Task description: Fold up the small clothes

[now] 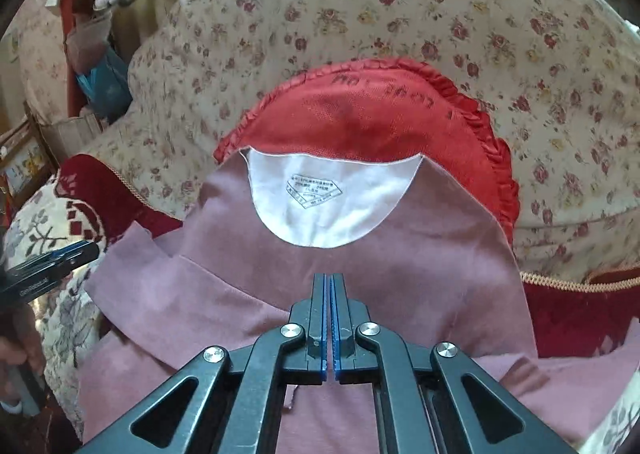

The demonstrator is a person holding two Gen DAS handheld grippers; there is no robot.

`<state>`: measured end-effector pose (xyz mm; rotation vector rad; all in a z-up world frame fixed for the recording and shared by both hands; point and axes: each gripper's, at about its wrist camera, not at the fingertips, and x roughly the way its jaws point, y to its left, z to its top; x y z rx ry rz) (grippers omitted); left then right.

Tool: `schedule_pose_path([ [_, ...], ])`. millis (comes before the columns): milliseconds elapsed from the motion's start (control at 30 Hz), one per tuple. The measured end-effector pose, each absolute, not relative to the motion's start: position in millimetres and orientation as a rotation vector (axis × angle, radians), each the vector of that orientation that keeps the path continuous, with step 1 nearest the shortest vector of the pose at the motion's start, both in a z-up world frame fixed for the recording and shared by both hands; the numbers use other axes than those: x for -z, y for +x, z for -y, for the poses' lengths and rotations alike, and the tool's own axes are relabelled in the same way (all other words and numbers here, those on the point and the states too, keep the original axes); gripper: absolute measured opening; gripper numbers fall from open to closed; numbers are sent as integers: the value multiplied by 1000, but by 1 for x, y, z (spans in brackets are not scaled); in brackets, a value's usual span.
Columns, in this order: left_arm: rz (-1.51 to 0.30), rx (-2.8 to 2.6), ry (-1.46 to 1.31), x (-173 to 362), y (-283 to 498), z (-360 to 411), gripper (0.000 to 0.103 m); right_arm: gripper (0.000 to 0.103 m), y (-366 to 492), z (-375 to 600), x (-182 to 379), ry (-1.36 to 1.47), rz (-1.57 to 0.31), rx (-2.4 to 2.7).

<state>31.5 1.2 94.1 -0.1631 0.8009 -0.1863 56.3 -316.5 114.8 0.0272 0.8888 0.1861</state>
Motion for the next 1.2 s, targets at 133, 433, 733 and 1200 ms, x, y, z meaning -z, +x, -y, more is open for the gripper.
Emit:
schedule_pose_path([
  [133,-811,188,-148,-91,31,2,32,13,60,300,-71,21,-1039,-223],
  [433,-838,169,-162,-83,35,-9,32,37,57,300,-37,117,-1090,-205],
  [733,-848,155,-181,-82,35,-11,32,4,59,288,-45,114,-1026,-236],
  [1200,-836,190,-163,-79,47,27,42,3,43,387,-86,137,-891,29],
])
